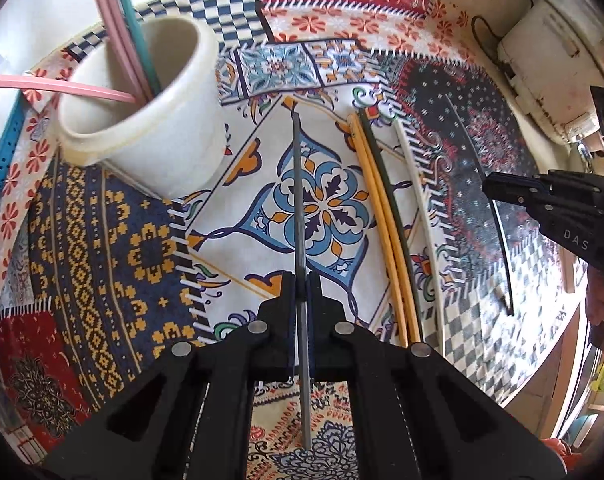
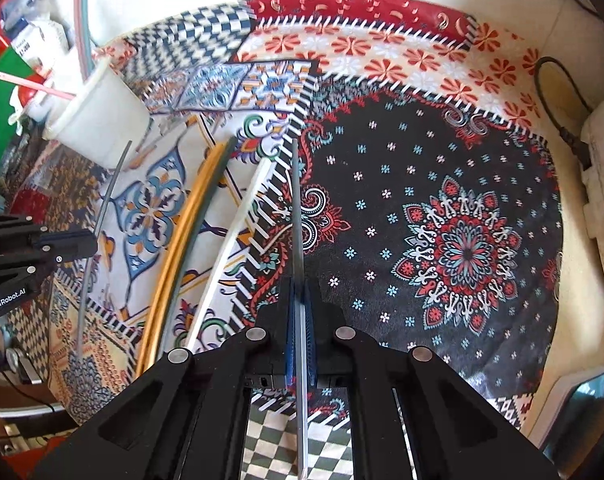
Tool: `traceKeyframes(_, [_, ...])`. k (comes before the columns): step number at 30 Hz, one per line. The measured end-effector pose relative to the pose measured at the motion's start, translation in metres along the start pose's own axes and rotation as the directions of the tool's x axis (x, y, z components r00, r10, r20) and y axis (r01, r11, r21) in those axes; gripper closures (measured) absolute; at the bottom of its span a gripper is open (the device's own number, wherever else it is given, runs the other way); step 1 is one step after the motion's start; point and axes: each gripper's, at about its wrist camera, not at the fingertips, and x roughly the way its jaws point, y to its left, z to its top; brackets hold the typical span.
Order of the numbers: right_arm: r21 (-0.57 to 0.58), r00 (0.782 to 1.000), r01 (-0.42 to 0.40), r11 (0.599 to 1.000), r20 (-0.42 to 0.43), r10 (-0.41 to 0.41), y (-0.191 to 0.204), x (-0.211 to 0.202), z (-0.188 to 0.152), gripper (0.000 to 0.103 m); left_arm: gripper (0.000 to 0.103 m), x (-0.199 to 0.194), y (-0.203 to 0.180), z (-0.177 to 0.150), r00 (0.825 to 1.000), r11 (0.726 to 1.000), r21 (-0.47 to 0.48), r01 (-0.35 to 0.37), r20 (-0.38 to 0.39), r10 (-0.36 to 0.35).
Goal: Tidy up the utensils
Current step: 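Lift both grey sticks and carry them above the white cup, then lower grey stick into cup with left tool while right tool inserts dark stick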
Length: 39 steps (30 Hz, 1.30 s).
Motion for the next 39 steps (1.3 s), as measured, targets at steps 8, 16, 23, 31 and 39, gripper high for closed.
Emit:
traceKeyframes(8, [0.004, 0.992, -0.030, 1.000, 0.124, 0.029, 0.017, -0.049, -0.018, 0.098, 0.100, -0.042, 0.000, -0.013, 0.994, 0.999, -0.035, 0.007, 0.105, -0.003])
traceKeyframes(16, [-0.025, 0.973, -0.041, 0.999, 0.224, 0.045, 0.033, -0.091, -0.020, 0.099, 0.100, -0.077, -0.001, -0.018, 0.980, 0.998, -0.050, 0.022, 0.198, -0.012])
traceKeyframes(23, [-0.046, 0.959, -0.055, 0.997, 0.275, 0.065, 0.045, -0.109, -0.007, 0.099, 0.100, -0.111, 0.002, -0.018, 0.959, 0.998, -0.052, 0.024, 0.282, -0.009])
traceKeyframes(31, [-0.095, 0.938, -0.055, 0.994, 0.336, 0.084, 0.060, -0.130, 0.015, 0.099, 0.101, -0.152, 0.011, -0.012, 0.921, 0.997, -0.073, 0.037, 0.390, -0.006])
traceKeyframes(39, [-0.172, 0.914, -0.068, 0.983, 0.384, 0.130, 0.081, -0.148, 0.046, 0.102, 0.101, -0.192, 0.029, -0.001, 0.871, 0.993, -0.116, 0.032, 0.490, 0.029])
